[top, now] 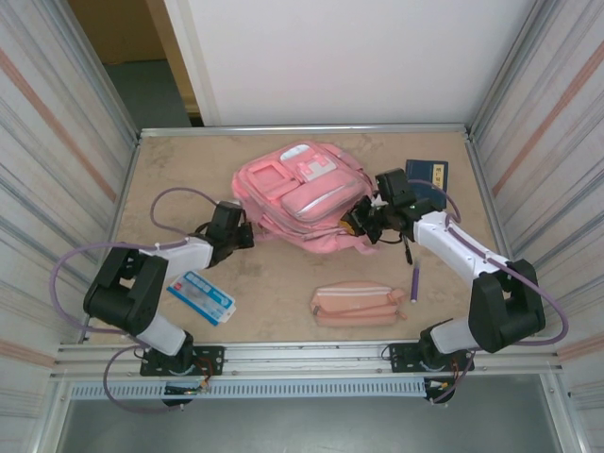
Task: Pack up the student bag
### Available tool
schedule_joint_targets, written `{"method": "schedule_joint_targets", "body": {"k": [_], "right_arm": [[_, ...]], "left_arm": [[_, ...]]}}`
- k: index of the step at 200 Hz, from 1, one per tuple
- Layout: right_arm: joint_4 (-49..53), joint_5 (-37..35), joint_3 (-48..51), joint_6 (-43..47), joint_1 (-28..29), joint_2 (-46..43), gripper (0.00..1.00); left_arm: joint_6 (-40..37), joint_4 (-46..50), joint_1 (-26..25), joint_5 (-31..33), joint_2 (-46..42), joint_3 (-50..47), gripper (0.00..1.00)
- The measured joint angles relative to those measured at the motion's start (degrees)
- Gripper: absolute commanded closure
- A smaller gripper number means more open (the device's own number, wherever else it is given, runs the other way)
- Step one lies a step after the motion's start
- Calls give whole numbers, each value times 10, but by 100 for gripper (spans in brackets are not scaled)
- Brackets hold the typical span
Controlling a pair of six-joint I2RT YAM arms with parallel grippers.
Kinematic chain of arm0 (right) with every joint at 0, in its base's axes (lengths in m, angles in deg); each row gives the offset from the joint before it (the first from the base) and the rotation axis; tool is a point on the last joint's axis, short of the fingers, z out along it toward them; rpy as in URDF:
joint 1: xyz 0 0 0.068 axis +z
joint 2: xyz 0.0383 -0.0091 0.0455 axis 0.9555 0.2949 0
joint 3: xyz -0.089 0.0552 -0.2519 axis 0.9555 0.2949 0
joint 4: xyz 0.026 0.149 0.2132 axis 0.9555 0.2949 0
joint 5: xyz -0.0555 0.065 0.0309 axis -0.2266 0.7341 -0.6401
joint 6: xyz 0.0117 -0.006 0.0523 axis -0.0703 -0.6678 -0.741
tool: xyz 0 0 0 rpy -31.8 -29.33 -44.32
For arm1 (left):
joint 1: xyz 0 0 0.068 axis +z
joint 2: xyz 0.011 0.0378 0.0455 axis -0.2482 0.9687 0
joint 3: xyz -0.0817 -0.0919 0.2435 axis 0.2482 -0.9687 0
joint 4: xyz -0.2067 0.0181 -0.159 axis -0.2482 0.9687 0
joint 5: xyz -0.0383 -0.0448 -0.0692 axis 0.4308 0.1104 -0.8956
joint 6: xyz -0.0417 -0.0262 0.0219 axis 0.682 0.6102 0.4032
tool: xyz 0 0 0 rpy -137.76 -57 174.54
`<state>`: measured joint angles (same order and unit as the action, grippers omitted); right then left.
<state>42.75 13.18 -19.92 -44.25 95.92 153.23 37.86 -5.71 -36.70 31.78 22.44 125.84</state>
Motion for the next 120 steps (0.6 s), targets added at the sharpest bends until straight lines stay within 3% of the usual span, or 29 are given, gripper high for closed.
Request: {"method": "schedule_joint_targets", "body": {"k": [26,45,64,93,120], "right_arm": [[0,-13,0,0,35,0,99],[-3,-31,0,-1,69,4,85],[-6,-42,2,3,92,15,70],[-16,-75,8,15,131,43,63],[-46,-89,9,26,153,82,53]], "left_arm": [[6,8,13,10,7,12,100],[7,22,14,10,-3,12,100],[13,54,16,12,-49,2,84],[19,106,-2,33,-188,-11,53],[9,117,-61,58,-285,-10,43]]}}
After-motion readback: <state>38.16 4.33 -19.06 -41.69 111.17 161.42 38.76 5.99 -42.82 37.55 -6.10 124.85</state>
